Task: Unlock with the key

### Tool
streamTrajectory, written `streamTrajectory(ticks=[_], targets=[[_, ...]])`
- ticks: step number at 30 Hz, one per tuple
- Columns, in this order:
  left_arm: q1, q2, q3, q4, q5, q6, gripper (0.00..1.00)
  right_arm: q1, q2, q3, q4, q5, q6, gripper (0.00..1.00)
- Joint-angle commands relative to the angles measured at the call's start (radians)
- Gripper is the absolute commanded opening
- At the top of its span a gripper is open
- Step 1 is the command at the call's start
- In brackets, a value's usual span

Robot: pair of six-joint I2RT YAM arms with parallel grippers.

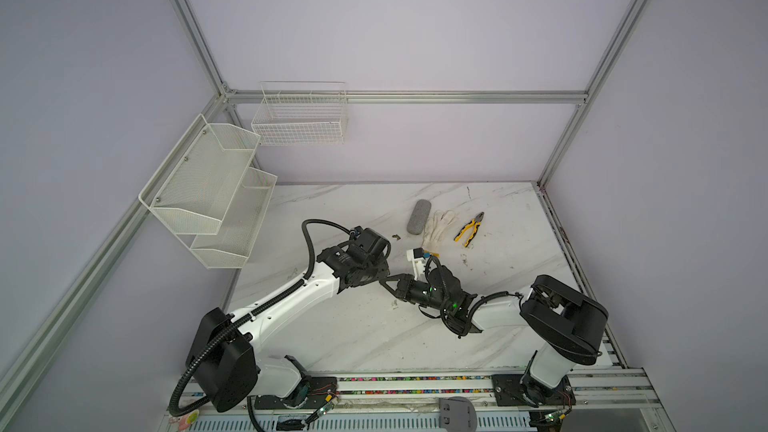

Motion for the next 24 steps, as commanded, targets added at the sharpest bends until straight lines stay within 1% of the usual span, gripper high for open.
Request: streamTrajectory(ticks=[1, 5, 9, 12, 16, 19, 22, 24], targets=[[-0.001, -0.037, 0.074, 0.024, 0.061, 0.004, 0.00, 0.004, -0.014, 0.017, 0.031, 0.038, -0.015, 0.04], [-0.011, -0.045, 0.059, 0.024, 0.121, 0.004, 0.00, 0.004, -0.032, 0.025, 0.050, 0.062, -0.039, 0.00], [-0.048, -0.075, 0.019, 0.026, 0.164, -0.017, 0.00, 0.004, -0.084, 0.037, 0.011, 0.140, -0.074, 0.00], [-0.058, -0.081, 0.011, 0.016, 0.200, -0.013, 0.00, 0.005, -0.109, 0.063, -0.018, 0.189, -0.100, 0.00], [-0.057, -0.093, 0.012, 0.006, 0.166, 0.005, 0.00, 0.009, -0.096, 0.083, -0.030, 0.180, -0.114, 0.00], [-0.045, -0.086, 0.023, 0.002, 0.129, 0.010, 0.00, 0.017, -0.097, 0.065, -0.032, 0.168, -0.116, 0.00], [-0.030, -0.074, 0.049, 0.008, 0.087, 0.002, 0.00, 0.020, -0.101, 0.057, -0.065, 0.140, -0.123, 0.04], [-0.030, -0.079, 0.053, 0.041, 0.066, -0.015, 0.00, 0.028, -0.104, 0.044, -0.081, 0.136, -0.128, 0.06]])
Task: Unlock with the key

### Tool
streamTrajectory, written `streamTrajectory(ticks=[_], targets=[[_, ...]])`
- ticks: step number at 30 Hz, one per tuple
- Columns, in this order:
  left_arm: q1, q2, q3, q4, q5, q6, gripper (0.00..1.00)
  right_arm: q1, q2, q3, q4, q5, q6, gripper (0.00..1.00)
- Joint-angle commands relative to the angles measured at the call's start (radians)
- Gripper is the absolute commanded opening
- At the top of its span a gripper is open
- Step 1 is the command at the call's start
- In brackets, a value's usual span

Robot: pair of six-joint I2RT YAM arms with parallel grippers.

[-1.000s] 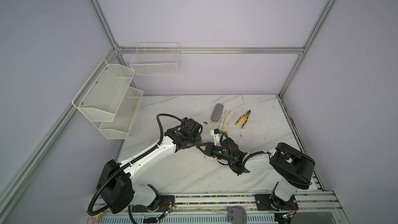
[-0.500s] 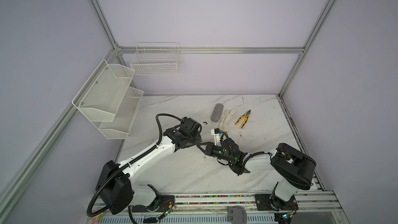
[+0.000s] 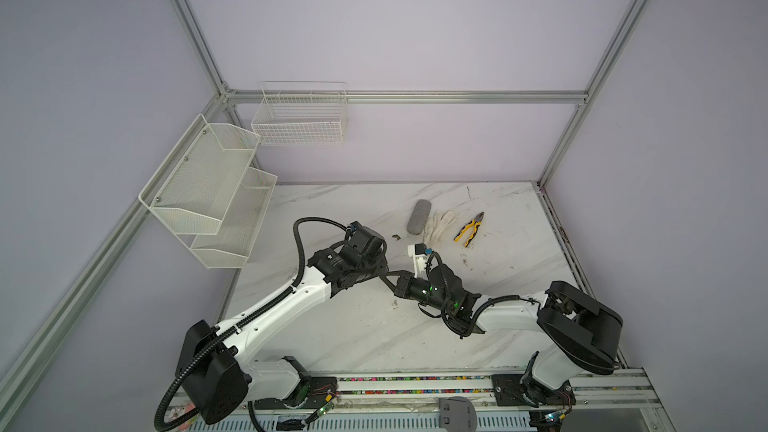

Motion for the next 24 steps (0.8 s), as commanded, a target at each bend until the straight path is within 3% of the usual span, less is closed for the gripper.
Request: streamTrajectory(ticks=[1, 16, 24], targets=[[-0.021, -0.012, 0.049, 0.040, 0.060, -0.024, 0.00, 0.005, -0.019, 0.012, 0.009, 0.035, -0.015, 0.07], [-0.003, -0.031, 0.007, 0.114, 0.018, -0.083, 0.00, 0.006, -0.078, -0.030, 0.000, 0.041, 0.057, 0.24], [-0.002, -0.036, 0.007, 0.111, 0.017, -0.083, 0.00, 0.007, -0.114, -0.011, -0.106, 0.096, 0.053, 0.32]])
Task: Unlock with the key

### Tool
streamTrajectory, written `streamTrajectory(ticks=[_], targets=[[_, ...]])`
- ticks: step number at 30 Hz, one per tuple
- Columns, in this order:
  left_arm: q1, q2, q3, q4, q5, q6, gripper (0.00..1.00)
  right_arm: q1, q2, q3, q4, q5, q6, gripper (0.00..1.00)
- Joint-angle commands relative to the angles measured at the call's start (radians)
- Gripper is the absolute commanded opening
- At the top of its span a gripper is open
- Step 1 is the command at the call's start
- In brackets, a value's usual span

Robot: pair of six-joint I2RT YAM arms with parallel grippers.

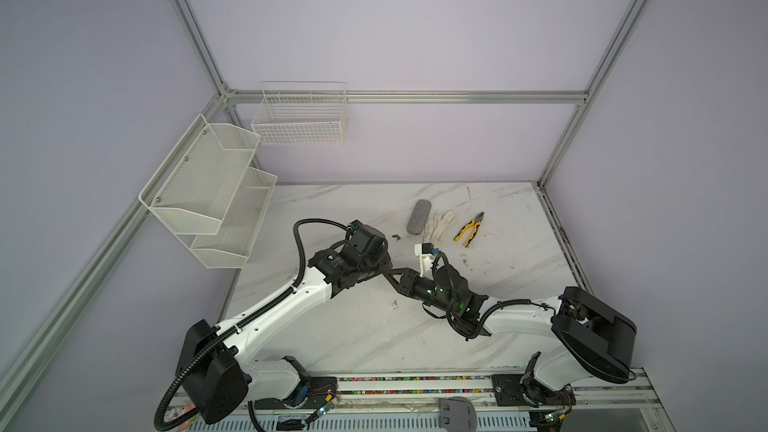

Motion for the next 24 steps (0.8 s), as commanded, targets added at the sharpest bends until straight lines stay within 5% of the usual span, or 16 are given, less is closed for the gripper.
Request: streamTrajectory(ticks=[1, 24], targets=[[-0.001, -0.034, 0.006, 0.039, 0.003, -0.011, 0.00, 0.003, -0.029, 0.017, -0.049, 0.040, 0.007, 0.32], [-0.001, -0.046, 0.009, 0.048, 0.060, -0.008, 0.00, 0.003, 0.037, 0.046, 0.028, 0.033, -0.010, 0.13]])
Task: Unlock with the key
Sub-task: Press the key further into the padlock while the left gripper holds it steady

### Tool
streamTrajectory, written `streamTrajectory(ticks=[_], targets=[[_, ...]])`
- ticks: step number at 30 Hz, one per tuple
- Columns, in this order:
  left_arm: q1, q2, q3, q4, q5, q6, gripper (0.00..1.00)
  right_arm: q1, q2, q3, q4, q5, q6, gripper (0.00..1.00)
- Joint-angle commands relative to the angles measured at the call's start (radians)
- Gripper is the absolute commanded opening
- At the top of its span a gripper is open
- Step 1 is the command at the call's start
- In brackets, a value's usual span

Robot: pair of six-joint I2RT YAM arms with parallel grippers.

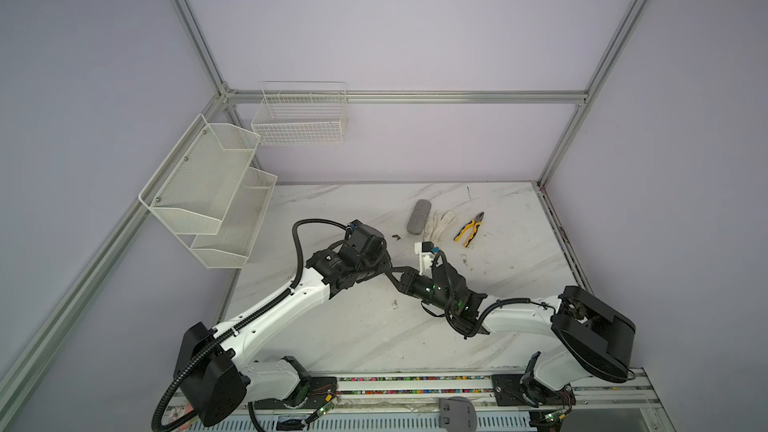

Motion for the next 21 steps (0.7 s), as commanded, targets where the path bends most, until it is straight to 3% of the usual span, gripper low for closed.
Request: streamTrajectory(ticks=[1, 15, 21], targets=[[-0.002, -0.034, 0.007, 0.048, 0.032, -0.008, 0.00, 0.003, 0.017, 0.023, 0.036, 0.016, -0.009, 0.13], [0.001, -0.050, 0.000, 0.065, 0.044, -0.015, 0.00, 0.003, 0.004, 0.033, 0.051, -0.012, -0.062, 0.00], [0.003, -0.092, -0.050, 0.115, 0.084, -0.053, 0.00, 0.004, 0.014, 0.017, 0.151, -0.063, 0.032, 0.00]])
